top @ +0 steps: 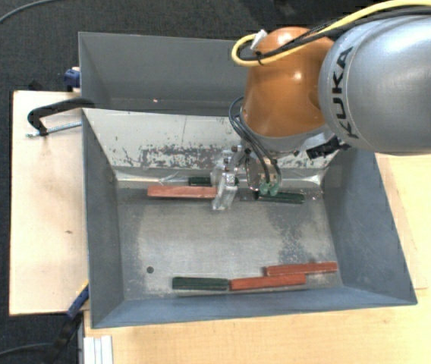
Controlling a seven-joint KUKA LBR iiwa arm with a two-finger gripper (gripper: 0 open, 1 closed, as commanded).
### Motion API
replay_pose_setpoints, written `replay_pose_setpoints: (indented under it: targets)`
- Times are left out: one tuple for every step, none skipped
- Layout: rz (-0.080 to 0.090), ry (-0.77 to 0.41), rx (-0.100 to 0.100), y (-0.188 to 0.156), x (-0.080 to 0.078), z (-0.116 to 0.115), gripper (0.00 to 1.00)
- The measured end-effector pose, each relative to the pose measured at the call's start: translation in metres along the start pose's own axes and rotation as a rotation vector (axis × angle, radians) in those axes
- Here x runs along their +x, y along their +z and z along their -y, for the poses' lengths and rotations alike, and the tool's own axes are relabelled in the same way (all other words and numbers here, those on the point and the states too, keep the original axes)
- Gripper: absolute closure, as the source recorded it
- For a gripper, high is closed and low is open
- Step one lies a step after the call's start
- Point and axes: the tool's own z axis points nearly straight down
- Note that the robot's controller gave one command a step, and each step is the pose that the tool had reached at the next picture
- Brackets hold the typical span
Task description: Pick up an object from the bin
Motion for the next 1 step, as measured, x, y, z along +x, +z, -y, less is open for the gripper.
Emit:
replay_pose_setpoints:
  targets:
    - [0.000, 0.016, 0.002, -0.0862, 0.0044, 0.0223, 1.00]
